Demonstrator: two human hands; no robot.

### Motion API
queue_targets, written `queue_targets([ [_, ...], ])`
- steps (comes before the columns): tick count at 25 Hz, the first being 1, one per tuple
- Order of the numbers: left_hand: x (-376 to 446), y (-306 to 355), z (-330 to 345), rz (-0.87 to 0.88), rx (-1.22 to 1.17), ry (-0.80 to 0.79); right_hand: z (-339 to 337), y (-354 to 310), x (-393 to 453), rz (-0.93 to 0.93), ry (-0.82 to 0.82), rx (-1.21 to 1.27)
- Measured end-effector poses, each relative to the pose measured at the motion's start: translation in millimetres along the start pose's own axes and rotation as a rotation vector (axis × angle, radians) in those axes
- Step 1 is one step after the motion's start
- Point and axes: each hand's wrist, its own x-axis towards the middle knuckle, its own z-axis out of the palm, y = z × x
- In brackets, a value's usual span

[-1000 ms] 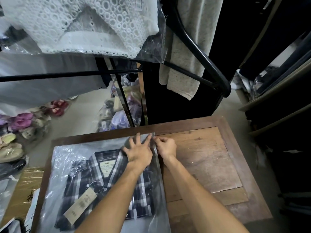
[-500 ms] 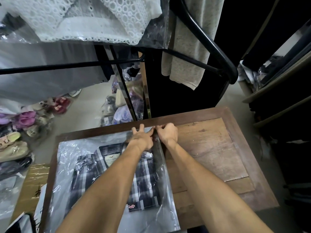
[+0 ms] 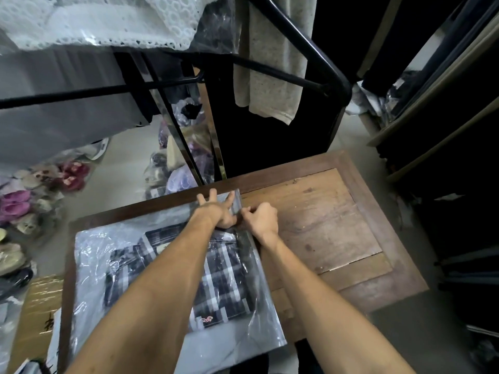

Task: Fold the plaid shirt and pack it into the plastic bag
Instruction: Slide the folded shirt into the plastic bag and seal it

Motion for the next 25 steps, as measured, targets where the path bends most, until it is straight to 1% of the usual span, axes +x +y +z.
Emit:
queue_targets([
  [5,0.9,-1.7,2.3,0.009,-0.006,-0.033,-3.4,11.8,-17.7,0.001,-0.004,0.026],
  [8,3.2,0.9,10.0,0.002,-0.019,0.014,-6.6,18.2,-26.9,0.017,0.007,0.033],
  [14,9.4,1.3,23.1,-0.011,-0.053,0.101,-2.5,29.6,-40.5,0.079,-0.032,0.075],
  [25,19.8,-1.2,31.9,0.005,-0.085,0.168,-22.2,55.5,-86.7,0.098,-0.021,0.024],
])
